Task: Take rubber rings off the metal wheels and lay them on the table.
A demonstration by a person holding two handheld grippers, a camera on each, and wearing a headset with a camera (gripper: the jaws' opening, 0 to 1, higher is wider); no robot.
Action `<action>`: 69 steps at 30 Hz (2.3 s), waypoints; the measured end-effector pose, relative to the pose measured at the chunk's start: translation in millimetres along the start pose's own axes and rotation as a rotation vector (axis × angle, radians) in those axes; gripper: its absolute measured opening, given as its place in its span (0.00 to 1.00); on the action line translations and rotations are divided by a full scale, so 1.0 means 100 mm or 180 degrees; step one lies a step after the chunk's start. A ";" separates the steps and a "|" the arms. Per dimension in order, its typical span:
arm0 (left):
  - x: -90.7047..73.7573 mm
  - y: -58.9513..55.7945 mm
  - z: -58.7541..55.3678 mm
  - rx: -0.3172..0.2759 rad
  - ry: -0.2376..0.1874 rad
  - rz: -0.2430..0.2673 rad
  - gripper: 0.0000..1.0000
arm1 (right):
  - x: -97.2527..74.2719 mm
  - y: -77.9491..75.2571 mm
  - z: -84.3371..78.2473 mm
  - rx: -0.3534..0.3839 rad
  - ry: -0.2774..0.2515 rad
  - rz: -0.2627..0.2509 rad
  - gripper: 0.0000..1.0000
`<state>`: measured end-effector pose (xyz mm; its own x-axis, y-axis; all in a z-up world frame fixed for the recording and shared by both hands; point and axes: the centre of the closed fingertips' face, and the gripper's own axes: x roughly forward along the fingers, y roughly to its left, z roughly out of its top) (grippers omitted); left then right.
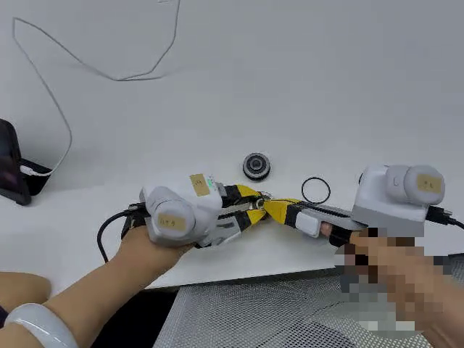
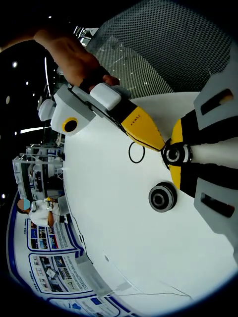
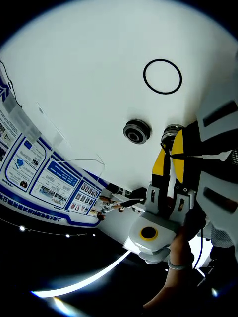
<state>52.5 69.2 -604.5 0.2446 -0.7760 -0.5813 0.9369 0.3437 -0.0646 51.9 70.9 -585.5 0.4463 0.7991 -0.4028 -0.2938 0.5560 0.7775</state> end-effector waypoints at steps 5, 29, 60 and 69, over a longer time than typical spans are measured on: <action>0.00 -0.01 0.02 -0.0044 -0.0008 -0.0027 0.14 | 0.01 -0.06 0.01 0.0018 -0.0034 -0.0091 0.01; -0.34 0.08 -0.08 -0.0166 -0.0144 0.0211 0.30 | -0.02 0.02 0.03 0.0065 -0.0072 -0.0065 0.01; -0.48 0.20 -0.16 -0.0374 -0.0212 0.0486 0.59 | -0.49 -0.33 0.37 0.0323 -0.0490 -0.0307 0.02; -0.50 0.24 -0.17 -0.0421 -0.0257 0.0539 0.65 | -0.57 -0.57 0.32 0.0432 -0.0475 -0.0501 0.02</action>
<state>58.7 125.4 -590.4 0.4197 -0.7394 -0.5265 0.8412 0.5348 -0.0804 70.1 -13.6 -592.0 0.6005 0.6568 -0.4562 -0.0989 0.6271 0.7726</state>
